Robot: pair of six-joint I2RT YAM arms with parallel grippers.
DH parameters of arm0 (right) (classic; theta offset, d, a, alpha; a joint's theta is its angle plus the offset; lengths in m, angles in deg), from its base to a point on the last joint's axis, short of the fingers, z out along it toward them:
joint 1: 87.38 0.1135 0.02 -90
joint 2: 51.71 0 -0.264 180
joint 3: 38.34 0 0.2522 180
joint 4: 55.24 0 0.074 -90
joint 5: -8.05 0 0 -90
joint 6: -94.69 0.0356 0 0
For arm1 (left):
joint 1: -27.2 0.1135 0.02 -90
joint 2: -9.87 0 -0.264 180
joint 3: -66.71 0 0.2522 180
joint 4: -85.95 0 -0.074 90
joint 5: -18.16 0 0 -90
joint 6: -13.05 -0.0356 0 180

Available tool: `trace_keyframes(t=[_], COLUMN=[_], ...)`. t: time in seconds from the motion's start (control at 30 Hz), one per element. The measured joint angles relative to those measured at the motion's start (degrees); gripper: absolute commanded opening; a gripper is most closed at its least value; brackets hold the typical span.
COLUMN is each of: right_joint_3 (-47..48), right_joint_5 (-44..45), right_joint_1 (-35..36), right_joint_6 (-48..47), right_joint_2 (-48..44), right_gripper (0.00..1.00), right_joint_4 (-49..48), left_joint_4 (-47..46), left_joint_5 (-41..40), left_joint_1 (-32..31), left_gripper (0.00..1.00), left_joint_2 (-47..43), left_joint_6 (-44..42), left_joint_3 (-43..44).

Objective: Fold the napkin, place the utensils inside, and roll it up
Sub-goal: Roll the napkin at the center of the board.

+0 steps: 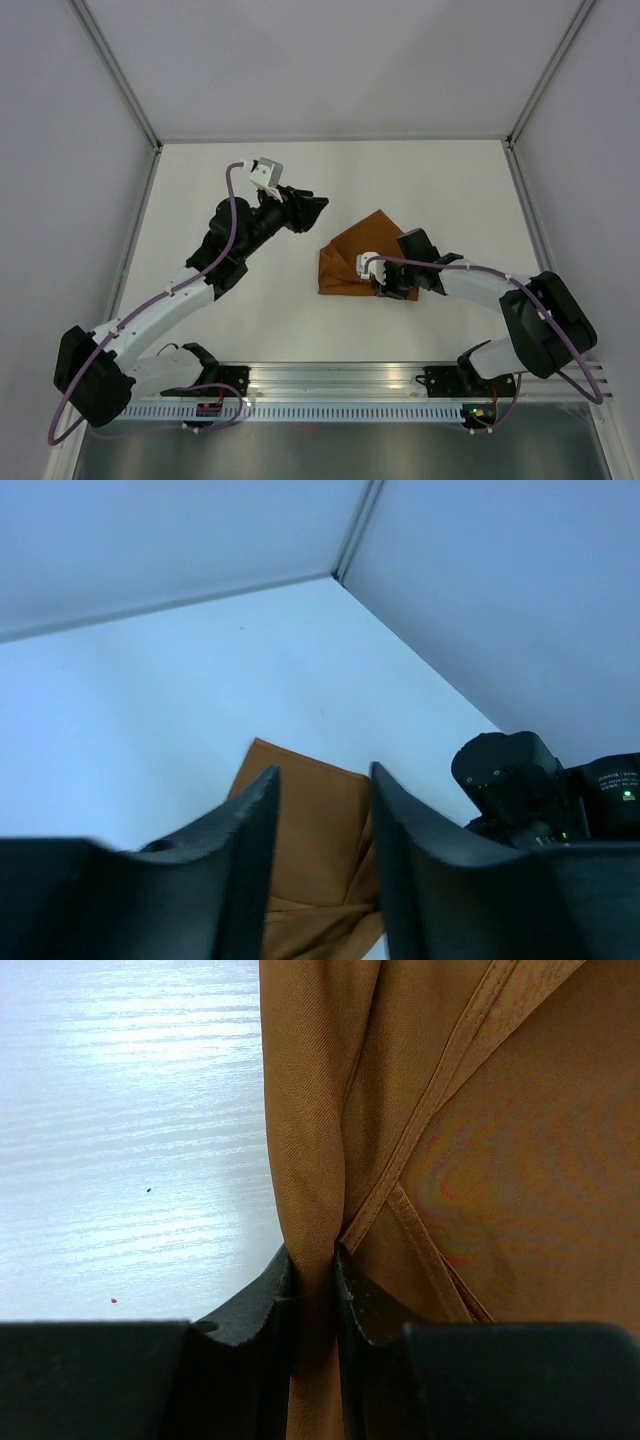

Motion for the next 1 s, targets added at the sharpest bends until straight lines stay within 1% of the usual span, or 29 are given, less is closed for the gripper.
trace_keyframes(t=[0.03, 0.1, 0.13, 0.17, 0.2, 0.23, 0.37, 0.47, 0.57, 0.6, 0.7, 0.83, 1.0], right_joint_3=[0.4, 1.6, 2.2, 2.7, 3.2, 3.5, 5.9, 8.8, 11.5, 12.5, 15.5, 19.3, 23.2], right_joint_5=[-0.2, -0.9, -1.3, -1.8, -2.3, -2.6, -4.6, -6.5, -8.8, -9.7, -12.0, -14.4, -16.4], right_joint_1=[-0.1, -0.5, -0.9, -1.1, -1.5, -1.7, -3.0, -4.2, -5.7, -6.2, -7.5, -8.9, -10.1], right_joint_6=[0.0, 0.0, 0.0, 0.0, 0.0, 0.0, -0.2, -0.5, -1.1, -1.3, -1.8, -2.4, -2.6], right_joint_2=[0.4, 1.4, 1.9, 2.4, 2.8, 3.1, 5.4, 8.0, 10.6, 11.7, 14.7, 18.5, 22.4], right_gripper=[0.03, 0.03, 0.03, 0.02, 0.02, 0.02, 0.01, 0.01, 0.0, 0.0, 0.0, 0.0, 0.0], right_joint_4=[0.4, 1.6, 2.2, 2.8, 3.3, 3.8, 6.6, 10.0, 13.3, 14.5, 18.3, 23.0, 27.8], left_joint_4=[-0.4, -0.5, -0.3, -0.2, -0.4, -0.8, -1.9, -1.9, -2.5, -2.7, -3.0, -1.0, 3.0], left_joint_5=[-0.4, -1.2, -1.4, -1.7, -2.2, -2.7, -5.1, -8.9, -13.7, -15.1, -17.4, -17.4, -14.9], left_joint_1=[0.3, 0.4, 0.4, 0.4, 0.4, 0.4, -0.1, -2.7, -8.0, -9.8, -13.9, -15.5, -16.7], left_gripper=[0.63, 0.68, 0.74, 0.8, 0.95, 1.0, 1.0, 0.98, 0.92, 0.87, 0.84, 0.82, 0.83], left_joint_2=[-0.4, -0.5, -0.5, -0.4, -0.5, -0.7, -2.2, -2.4, -0.5, 0.9, 5.3, 8.5, 13.8], left_joint_6=[-0.1, -0.3, -0.5, -1.0, -1.7, -2.1, -5.8, -10.0, -15.2, -16.9, -19.9, -21.2, -22.4], left_joint_3=[0.1, 0.1, 0.1, 0.0, -0.2, -0.6, -2.8, -3.0, -3.1, -3.3, -5.0, -7.9, -6.8])
